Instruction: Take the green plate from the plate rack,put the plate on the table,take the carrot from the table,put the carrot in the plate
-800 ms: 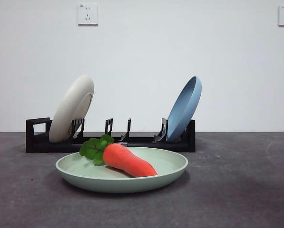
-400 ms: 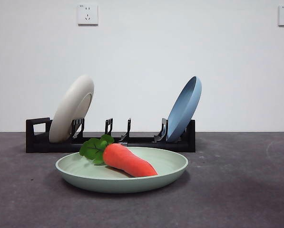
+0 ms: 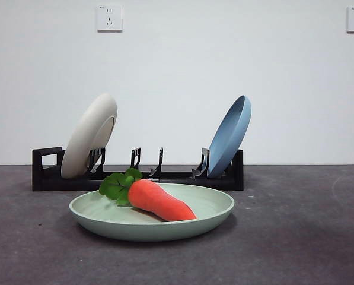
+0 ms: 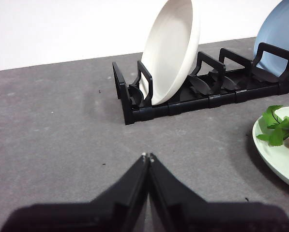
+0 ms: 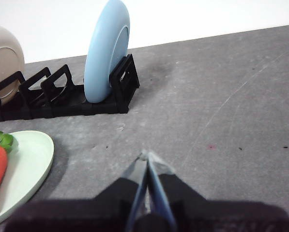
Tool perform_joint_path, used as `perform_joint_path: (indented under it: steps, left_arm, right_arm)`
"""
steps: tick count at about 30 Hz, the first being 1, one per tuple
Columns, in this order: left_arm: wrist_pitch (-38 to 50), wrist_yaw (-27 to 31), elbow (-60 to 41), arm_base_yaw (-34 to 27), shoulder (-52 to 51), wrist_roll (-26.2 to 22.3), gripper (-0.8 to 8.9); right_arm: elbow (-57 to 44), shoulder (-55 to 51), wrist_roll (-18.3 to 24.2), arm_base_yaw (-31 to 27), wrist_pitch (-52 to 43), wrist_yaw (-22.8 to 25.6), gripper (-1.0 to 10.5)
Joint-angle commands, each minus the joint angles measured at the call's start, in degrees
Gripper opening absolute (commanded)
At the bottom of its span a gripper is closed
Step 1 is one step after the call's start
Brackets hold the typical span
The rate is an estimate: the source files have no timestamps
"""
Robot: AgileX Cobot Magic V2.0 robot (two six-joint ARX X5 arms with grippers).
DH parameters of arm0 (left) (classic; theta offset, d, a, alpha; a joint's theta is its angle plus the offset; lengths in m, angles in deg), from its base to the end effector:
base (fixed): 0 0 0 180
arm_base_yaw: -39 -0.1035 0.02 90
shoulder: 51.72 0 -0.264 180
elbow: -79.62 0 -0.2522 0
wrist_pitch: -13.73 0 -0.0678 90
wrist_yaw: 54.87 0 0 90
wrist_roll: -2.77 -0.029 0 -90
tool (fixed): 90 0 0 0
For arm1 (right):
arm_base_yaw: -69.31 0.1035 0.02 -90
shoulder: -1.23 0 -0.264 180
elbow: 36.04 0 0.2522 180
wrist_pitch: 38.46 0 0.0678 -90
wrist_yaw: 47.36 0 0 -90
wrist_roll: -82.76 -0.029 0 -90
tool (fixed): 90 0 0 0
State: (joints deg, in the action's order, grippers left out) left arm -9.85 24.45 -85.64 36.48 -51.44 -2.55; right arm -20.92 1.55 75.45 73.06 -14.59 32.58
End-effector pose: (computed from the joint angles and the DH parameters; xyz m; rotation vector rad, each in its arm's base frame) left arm 0.0954 -0.0012 0.1525 0.0742 0.1515 -0.1493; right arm 0.0945 0.0113 0.1542 0.1354 0.1736 0.2301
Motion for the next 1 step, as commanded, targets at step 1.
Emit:
perform_joint_path:
  steps: [1]
  left_arm:
    - [0.26, -0.02, -0.79, -0.2, -0.15, 0.37, -0.03]
  right_arm:
    - [-0.98, 0.04, -0.57, 0.07, -0.33, -0.02, 0.0]
